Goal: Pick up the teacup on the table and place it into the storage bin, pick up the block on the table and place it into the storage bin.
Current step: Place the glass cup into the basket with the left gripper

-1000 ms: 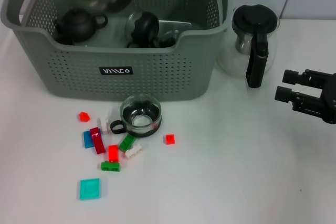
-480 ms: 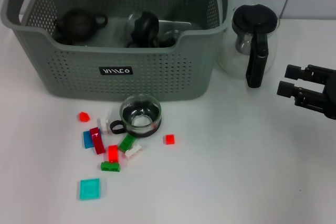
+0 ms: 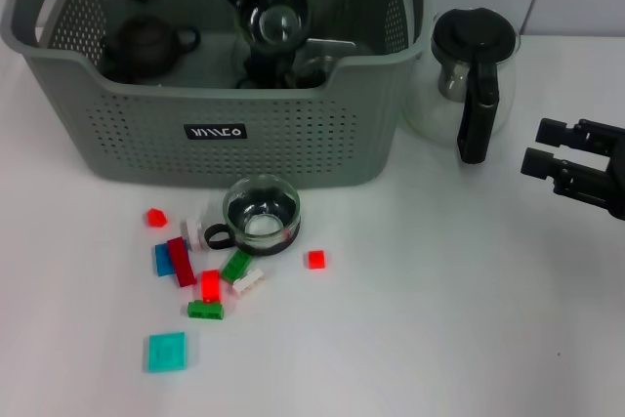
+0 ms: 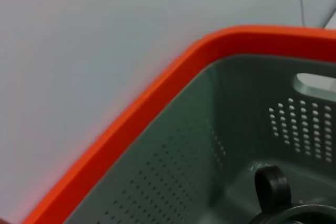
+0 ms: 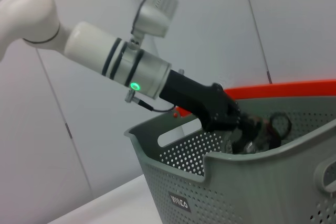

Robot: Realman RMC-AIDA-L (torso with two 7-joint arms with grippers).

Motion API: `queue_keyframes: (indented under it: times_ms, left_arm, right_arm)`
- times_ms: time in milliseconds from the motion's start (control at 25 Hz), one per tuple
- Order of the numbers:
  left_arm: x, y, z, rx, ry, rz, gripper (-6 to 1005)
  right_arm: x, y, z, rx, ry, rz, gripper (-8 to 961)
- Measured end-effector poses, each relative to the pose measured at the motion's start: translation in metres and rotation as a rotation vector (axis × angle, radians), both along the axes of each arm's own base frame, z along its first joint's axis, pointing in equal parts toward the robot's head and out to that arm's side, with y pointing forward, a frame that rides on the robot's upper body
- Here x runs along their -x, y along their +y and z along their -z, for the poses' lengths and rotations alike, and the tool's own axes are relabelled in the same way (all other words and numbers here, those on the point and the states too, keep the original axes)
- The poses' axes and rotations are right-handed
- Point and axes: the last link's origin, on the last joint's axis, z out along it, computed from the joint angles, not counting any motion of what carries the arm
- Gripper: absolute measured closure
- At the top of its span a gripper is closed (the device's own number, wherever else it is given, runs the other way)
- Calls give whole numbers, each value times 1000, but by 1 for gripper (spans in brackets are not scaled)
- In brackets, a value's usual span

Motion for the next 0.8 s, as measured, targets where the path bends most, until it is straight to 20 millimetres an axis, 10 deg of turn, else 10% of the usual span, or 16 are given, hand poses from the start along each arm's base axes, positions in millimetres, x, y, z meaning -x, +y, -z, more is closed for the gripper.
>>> queue_keyframes:
  times_ms: [800]
  left_arm:
    - [16,9,35,-89,29,67,957]
  right_arm:
    - [-3,-2,2,6,2,11,347]
